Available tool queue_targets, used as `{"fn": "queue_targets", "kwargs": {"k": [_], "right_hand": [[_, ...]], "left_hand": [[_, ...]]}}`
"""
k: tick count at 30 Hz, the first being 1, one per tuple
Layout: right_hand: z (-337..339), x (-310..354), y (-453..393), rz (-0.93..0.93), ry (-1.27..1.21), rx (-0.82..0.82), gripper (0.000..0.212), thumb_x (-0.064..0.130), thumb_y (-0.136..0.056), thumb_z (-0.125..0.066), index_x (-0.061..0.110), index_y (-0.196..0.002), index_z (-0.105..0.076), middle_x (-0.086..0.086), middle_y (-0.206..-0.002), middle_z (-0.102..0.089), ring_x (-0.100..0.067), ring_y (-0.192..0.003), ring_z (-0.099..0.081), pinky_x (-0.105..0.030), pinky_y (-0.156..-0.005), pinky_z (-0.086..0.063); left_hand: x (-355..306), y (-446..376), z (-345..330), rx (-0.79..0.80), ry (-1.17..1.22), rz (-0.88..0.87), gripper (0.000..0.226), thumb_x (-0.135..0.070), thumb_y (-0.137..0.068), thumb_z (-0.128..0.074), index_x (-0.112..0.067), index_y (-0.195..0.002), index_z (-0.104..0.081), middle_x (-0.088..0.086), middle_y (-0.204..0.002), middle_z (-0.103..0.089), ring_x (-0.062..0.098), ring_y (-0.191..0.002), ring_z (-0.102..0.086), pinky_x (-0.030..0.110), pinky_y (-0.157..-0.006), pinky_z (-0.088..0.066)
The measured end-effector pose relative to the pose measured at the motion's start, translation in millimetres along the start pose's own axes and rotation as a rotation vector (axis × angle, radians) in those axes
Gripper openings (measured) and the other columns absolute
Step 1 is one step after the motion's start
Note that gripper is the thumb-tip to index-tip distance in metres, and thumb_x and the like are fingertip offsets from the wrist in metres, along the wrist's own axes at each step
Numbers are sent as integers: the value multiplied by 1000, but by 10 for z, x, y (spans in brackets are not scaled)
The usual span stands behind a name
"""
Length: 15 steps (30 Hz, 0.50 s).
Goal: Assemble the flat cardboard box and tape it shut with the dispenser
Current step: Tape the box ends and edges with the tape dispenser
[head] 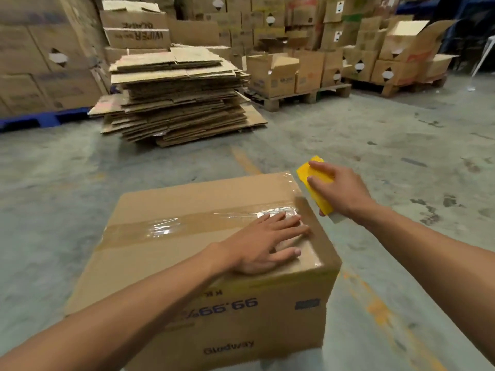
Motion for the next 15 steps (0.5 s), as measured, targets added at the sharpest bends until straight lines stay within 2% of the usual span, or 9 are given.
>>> {"fn": "queue_targets", "kwargs": {"k": [1, 2, 3, 4, 6, 8, 11, 13, 15], "right_hand": [[-95, 166, -17, 68, 51, 10, 44, 34, -89, -64, 37, -132, -61, -7, -130, -64, -34, -102, -67, -40, -82, -57], [-189, 333, -22, 126, 78, 20, 44, 35, -89, -64, 36, -132, -60, -9, -131, -64, -33, -110, -63, -37, -88, -53], [-288, 485, -24, 174, 75, 32, 43, 35, -89, -64, 37, -133, -60, -10, -130, -65, -34, -111, -62, -35, -85, -52], [-397, 627, -19, 208, 42, 55, 43, 35, -90, -64, 37, -132, -60, -9, -127, -65, -36, -104, -64, -34, -76, -56], [-624, 884, 19, 254, -41, 111, 42, 35, -89, -64, 39, -132, -60, -6, -122, -65, -37, -82, -69, -37, -55, -60], [-864, 1082, 76, 288, -89, 148, 44, 35, -89, -64, 38, -132, -60, -6, -123, -64, -38, -78, -70, -45, -60, -61], [-1190, 1311, 254, 314, -211, 221, 48, 41, -83, -63, 39, -131, -61, -8, -127, -63, -41, -91, -67, -53, -71, -59], [-1364, 1394, 326, 325, -259, 263, 49, 46, -80, -62, 42, -129, -61, -6, -127, -62, -41, -95, -65, -55, -74, -58], [-1492, 1422, 348, 287, -333, 314, 44, 40, -84, -65, 41, -128, -62, -1, -122, -59, -38, -85, -67, -51, -59, -60]], "left_hand": [[151, 139, 31, -6, 2, 55, 57, -52, -101, -30, -36, -154, -18, -6, -164, -8, 16, -151, -1, 34, -122, -1], [311, 290, 67, -14, 4, 114, 57, -52, -101, -30, -37, -154, -18, -7, -164, -8, 15, -151, -1, 35, -122, -2], [473, 453, 106, -21, 4, 175, 57, -53, -100, -31, -38, -154, -18, -8, -164, -8, 14, -151, -1, 36, -122, -3], [630, 634, 150, -24, 0, 236, 57, -53, -100, -31, -39, -154, -18, -8, -164, -8, 13, -151, -2, 37, -122, -4], [917, 1034, 238, -22, -19, 359, 59, -57, -98, -29, -40, -153, -19, -9, -163, -7, 13, -151, -1, 38, -122, -4], [1192, 1488, 306, -12, -51, 504, 68, -70, -90, -21, -42, -152, -19, -10, -163, -6, 15, -151, -1, 41, -122, -4], [1560, 2270, 386, -38, -95, 787, 94, -90, -68, -4, -47, -151, -16, -13, -163, -3, 21, -151, 2, 47, -120, 0], [1667, 2749, 360, -74, 2, 931, 94, -93, -67, -12, -49, -150, -19, -17, -162, -4, 22, -151, 1, 49, -119, -1], [1583, 3002, 276, -160, 246, 960, 75, -81, -79, -34, -50, -148, -26, -23, -160, -6, 13, -150, -6, 44, -121, -8]]}}
Point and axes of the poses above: each hand's wrist, its own y-axis away from the middle knuckle, its own z-axis out of the back of the hand, x = y × z, the point moved 8 cm from there along -y, towards the middle knuckle
